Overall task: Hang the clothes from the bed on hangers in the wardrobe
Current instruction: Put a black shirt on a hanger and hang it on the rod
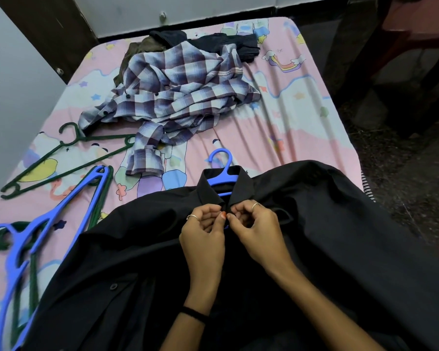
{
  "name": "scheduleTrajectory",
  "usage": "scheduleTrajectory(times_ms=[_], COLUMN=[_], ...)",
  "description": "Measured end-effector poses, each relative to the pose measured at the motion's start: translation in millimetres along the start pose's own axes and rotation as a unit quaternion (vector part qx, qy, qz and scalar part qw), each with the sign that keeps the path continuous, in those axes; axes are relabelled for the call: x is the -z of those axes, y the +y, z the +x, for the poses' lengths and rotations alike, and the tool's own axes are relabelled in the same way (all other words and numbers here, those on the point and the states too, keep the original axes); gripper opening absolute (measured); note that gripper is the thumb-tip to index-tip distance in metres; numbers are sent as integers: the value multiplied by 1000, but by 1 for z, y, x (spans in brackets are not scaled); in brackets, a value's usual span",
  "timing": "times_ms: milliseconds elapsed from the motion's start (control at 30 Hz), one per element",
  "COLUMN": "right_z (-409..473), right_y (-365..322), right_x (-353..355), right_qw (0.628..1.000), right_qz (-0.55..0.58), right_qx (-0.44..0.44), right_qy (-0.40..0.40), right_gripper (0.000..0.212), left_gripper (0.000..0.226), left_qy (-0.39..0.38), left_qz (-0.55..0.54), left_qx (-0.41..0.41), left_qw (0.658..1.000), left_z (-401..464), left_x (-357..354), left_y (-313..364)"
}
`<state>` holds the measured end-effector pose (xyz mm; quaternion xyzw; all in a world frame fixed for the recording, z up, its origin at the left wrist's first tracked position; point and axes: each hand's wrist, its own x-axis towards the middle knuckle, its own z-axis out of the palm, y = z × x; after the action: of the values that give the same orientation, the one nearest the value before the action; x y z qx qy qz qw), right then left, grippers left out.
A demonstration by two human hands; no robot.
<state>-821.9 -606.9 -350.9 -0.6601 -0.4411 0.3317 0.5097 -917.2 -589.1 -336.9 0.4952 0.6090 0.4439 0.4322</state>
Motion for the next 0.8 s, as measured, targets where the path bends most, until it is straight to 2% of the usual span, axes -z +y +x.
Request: scheduleTrajectory(times_ms=[167,333,533,800], right_z=[-1,-3,-1,-3], right_y=[4,5,6,12], right_x=[-2,-2,-1,-3], right_qw=[999,997,992,995], right_qz=[32,69,116,94], right_qx=[-10,-24,-39,-30], right_qy=[9,23,9,8], right_gripper=[5,5,6,5], left_gripper=[21,17,12,10], left_qy=[-14,-36,-50,-105], left_qz=[-24,-92,-150,-208], left_qx=[25,94,160,262], left_qw=[999,991,974,936], left_z=[5,6,7,14], left_x=[5,6,8,13], left_y=[1,6,10,5])
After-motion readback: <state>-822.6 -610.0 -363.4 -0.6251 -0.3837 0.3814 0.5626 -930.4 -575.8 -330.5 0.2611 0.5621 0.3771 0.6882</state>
